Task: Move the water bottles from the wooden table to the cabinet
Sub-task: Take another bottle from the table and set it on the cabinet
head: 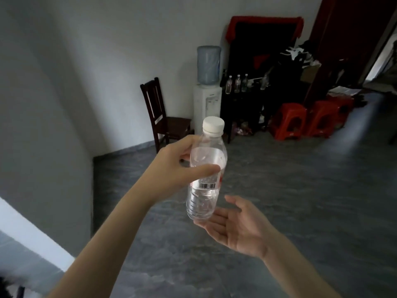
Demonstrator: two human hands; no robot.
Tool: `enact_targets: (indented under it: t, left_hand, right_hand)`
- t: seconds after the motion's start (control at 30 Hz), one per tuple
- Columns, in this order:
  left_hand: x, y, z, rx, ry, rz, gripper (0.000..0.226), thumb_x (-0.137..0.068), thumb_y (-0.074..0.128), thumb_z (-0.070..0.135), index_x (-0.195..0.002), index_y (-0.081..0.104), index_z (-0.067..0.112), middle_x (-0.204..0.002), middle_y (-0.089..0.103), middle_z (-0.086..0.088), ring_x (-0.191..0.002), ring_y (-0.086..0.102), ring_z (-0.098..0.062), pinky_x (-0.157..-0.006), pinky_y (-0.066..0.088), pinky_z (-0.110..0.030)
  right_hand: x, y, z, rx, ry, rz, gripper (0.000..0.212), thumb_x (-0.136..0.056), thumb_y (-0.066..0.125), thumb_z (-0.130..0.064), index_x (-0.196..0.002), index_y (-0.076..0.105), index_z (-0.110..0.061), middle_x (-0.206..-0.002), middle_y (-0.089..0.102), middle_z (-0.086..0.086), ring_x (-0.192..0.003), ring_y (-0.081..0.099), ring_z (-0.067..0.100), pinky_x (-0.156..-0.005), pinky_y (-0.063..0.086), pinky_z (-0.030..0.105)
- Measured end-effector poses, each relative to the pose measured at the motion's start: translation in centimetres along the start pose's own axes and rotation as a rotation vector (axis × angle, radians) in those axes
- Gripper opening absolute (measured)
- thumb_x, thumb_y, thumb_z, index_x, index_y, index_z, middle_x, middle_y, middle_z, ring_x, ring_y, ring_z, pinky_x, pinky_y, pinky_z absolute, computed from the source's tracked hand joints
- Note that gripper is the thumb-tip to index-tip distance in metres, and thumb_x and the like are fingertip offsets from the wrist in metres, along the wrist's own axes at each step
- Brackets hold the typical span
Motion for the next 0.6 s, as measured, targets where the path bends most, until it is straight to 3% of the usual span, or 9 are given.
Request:
enact_targets:
  t: [0.1,0.33,0.47,0.6]
  left_hand:
    - [-4.2,0.3,-1.6,0.017,0.008,-0.02,0.058,-0.071,0.077,0.054,-0.126,0.064,0.041,-0.113,0.074,0.019,-0.105,0.07,0.0,-0.09,0.055,-0.027]
    - [-14.6,-0.2,-6.5,0.052,0.022,-0.068,0.055,-0.064,0.075,0.061,-0.117,0.064,0.05,-0.11,0.073,0.027,-0.101,0.069,0.007,-0.082,0.05,-0.017]
    - [-22.2,-3.2,-8.9,0.067,0.057,-0.068,0.059,-0.063,0.076,0.061,-0.119,0.066,0.045,-0.111,0.074,0.023,-0.102,0.07,0.003,-0.087,0.052,-0.023]
    - [-29.9,-6.1,-10.7,0.063,0.089,-0.087,0.058,-0.062,0.075,0.066,-0.117,0.065,0.053,-0.112,0.072,0.028,-0.104,0.067,0.007,-0.084,0.049,-0.02]
  right_hand:
    - [-2.1,-1.0,-3.3,-0.025,-0.019,0.023,0.064,-0.096,0.045,-0.041,-0.131,0.054,0.011,-0.135,0.056,0.029,-0.129,0.054,0.034,-0.088,0.055,0.035]
    - [-9.1,-2.4,-10.8,-0.039,-0.033,0.065,0.067,-0.094,0.046,-0.043,-0.133,0.053,0.01,-0.135,0.056,0.028,-0.118,0.06,0.034,-0.085,0.055,0.034]
    - [-14.2,-1.2,-17.4,-0.045,-0.08,0.107,0.066,-0.095,0.042,-0.043,-0.133,0.052,0.011,-0.133,0.058,0.029,-0.121,0.058,0.034,-0.083,0.055,0.033]
    - [-19.0,0.0,-23.9,-0.043,-0.143,0.139,0.067,-0.097,0.039,-0.044,-0.133,0.05,0.011,-0.132,0.058,0.029,-0.121,0.059,0.036,-0.084,0.054,0.034]
Point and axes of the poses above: each hand's wrist, its own x-axis away from the middle knuckle, its own y-axis out of the palm, z = x × y, the point moved 7 cm from there along -x, towards the middle knuckle
